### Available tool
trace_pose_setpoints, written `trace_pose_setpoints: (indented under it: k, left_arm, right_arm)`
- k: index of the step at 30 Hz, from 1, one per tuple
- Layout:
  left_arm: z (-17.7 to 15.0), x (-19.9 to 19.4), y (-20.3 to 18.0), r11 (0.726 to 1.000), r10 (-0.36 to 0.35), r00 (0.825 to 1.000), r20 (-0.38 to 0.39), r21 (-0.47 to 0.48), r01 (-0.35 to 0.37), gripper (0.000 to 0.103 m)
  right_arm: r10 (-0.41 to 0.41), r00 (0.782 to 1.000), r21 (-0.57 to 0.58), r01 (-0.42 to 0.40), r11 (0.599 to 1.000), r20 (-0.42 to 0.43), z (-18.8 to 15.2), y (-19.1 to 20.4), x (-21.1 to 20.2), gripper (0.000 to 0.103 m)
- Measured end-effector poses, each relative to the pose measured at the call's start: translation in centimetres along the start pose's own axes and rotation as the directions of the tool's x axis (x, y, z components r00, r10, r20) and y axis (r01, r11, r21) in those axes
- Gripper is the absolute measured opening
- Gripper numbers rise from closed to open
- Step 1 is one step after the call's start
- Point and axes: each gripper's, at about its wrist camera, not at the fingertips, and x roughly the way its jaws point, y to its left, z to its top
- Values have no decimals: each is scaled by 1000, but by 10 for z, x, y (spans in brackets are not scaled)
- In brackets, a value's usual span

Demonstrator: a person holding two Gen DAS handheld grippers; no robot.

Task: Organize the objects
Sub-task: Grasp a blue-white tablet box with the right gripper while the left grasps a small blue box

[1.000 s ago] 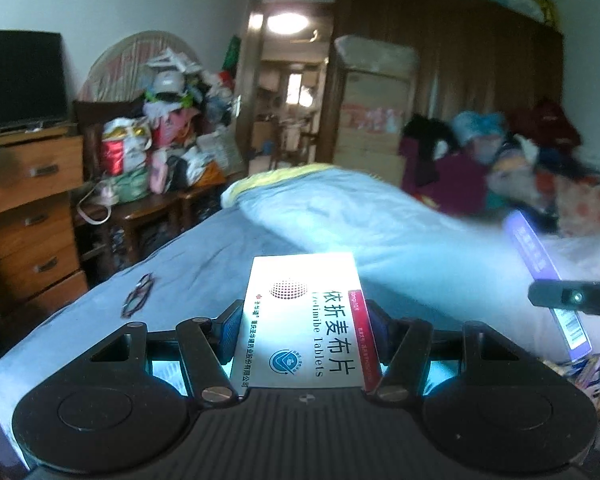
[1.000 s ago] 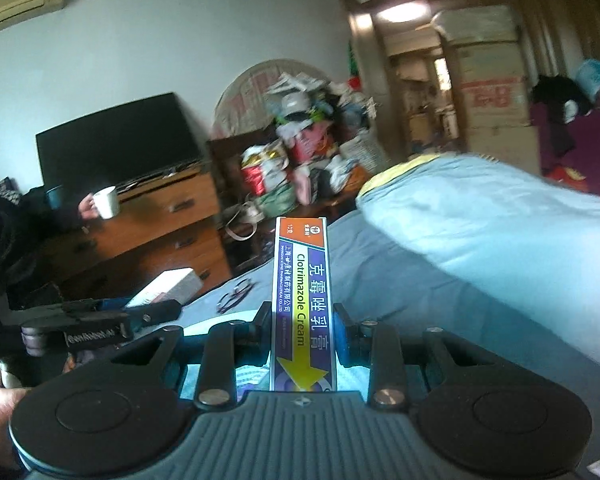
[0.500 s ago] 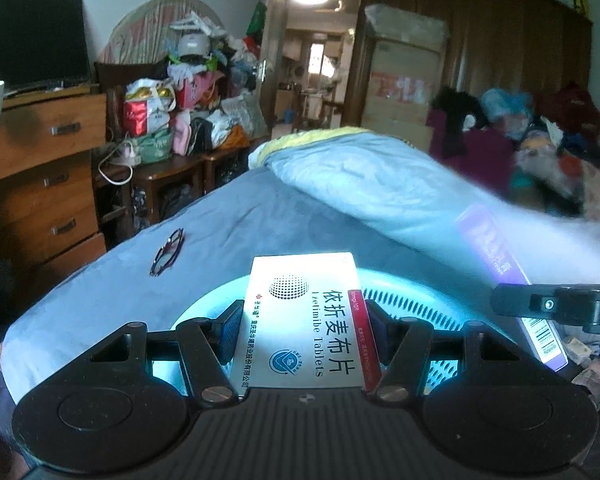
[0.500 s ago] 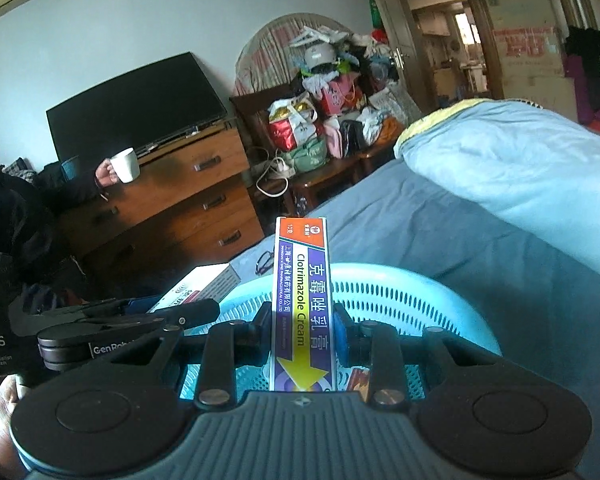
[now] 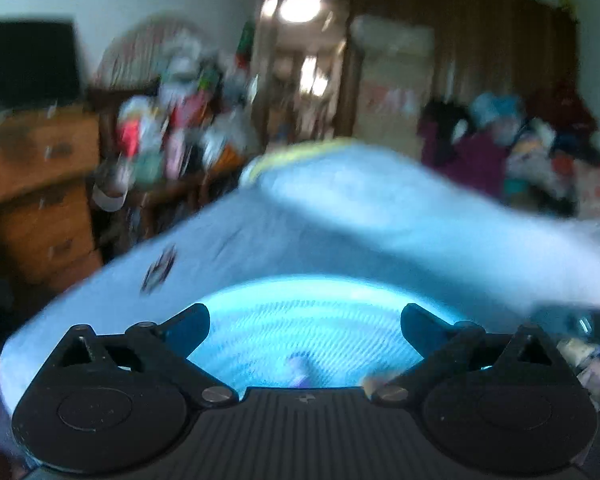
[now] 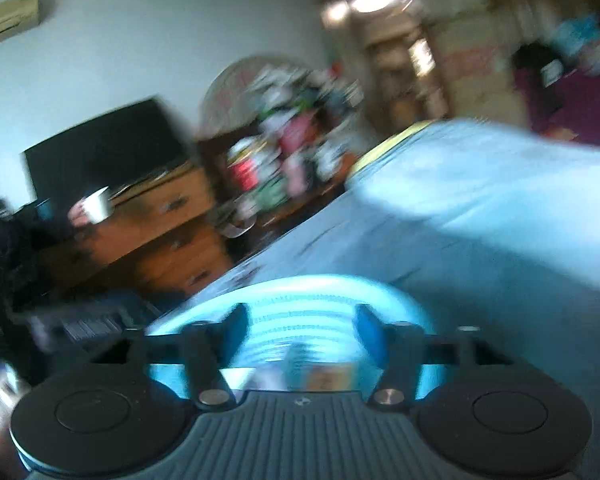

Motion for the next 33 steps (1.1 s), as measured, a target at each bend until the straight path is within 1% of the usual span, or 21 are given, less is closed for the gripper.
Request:
trace_pose_setpoints:
  k: [1, 3, 4, 5, 6, 7, 8, 10, 11, 12, 13, 15, 17, 19, 22, 23, 24, 25, 29, 31, 33]
  left_arm:
    - [2, -8, -12, 1000, -20, 998, 53, 17, 19, 103]
    - [3, -24, -39, 996, -77, 982, 175, 47, 69, 103]
    - [1, -29, -52, 993, -116, 967, 229, 51, 107, 103]
    - [-3, -33, -64, 986, -167, 948, 270, 46, 161, 103]
    - [-9, -35, -78, 971, -234, 921, 311, 38, 235, 103]
    - [-16, -34, -91, 956, -289, 900, 327, 40, 292, 103]
    - [-21, -30, -107, 940, -335, 889, 313, 51, 337, 103]
    - [-34, -18, -141, 920, -390, 888, 242, 67, 386, 103]
    - [-42, -11, -159, 908, -418, 886, 200, 80, 411, 103]
    - [-50, -6, -176, 896, -443, 881, 163, 95, 433, 103]
    - [-57, -1, -194, 881, -472, 873, 123, 113, 460, 103]
    - [-73, 6, -226, 847, -523, 851, 52, 145, 512, 103]
    - [-86, 13, -253, 821, -555, 832, -6, 158, 549, 103]
    - [-95, 19, -272, 802, -575, 817, -45, 164, 574, 103]
    - [-103, 29, -292, 786, -589, 804, -87, 171, 594, 103]
    - [-105, 32, -299, 779, -594, 798, -98, 177, 602, 103]
    - [-107, 35, -304, 773, -598, 794, -107, 185, 607, 103]
    - [-108, 37, -309, 767, -603, 790, -115, 191, 613, 103]
    - [-123, 47, -337, 736, -626, 763, -161, 200, 647, 103]
    - [-132, 51, -354, 708, -652, 733, -194, 190, 680, 103]
    - [-146, 61, -381, 665, -684, 691, -234, 190, 723, 103]
  right_arm:
    - [-45, 999, -8, 45, 999, 26, -9, -11, -18, 85]
    - [-203, 976, -29, 206, 978, 72, -33, -41, -60, 91]
    - [-289, 953, -21, 292, 956, 85, -47, -60, -81, 92]
    - [-376, 922, 11, 377, 926, 90, -61, -82, -101, 92]
    - [-470, 879, 52, 467, 883, 84, -76, -105, -121, 92]
    - [-568, 820, 95, 561, 822, 67, -91, -129, -141, 91]
    - [-643, 764, 132, 634, 762, 45, -103, -150, -158, 91]
    - [-756, 655, 197, 741, 642, 3, -126, -188, -190, 90]
    - [-789, 614, 213, 773, 597, -18, -136, -203, -201, 90]
    - [-812, 582, 228, 799, 557, -56, -145, -221, -210, 90]
    - [-820, 561, 256, 813, 523, -109, -154, -241, -216, 89]
    - [-816, 555, 291, 817, 498, -163, -165, -266, -219, 88]
    - [-817, 551, 303, 819, 488, -173, -170, -280, -215, 87]
    - [-809, 557, 302, 817, 492, -187, -174, -296, -208, 87]
    - [-793, 564, 290, 818, 498, -230, -176, -319, -192, 83]
    - [-780, 578, 299, 809, 507, -241, -179, -326, -190, 83]
    - [-754, 609, 324, 785, 528, -246, -183, -333, -191, 73]
    - [-742, 627, 341, 769, 541, -237, -185, -335, -195, 70]
    - [-708, 683, 404, 707, 581, -178, -185, -321, -224, 64]
    - [-704, 695, 402, 692, 600, -145, -186, -307, -240, 62]
    - [-707, 696, 417, 683, 600, -124, -190, -301, -254, 62]
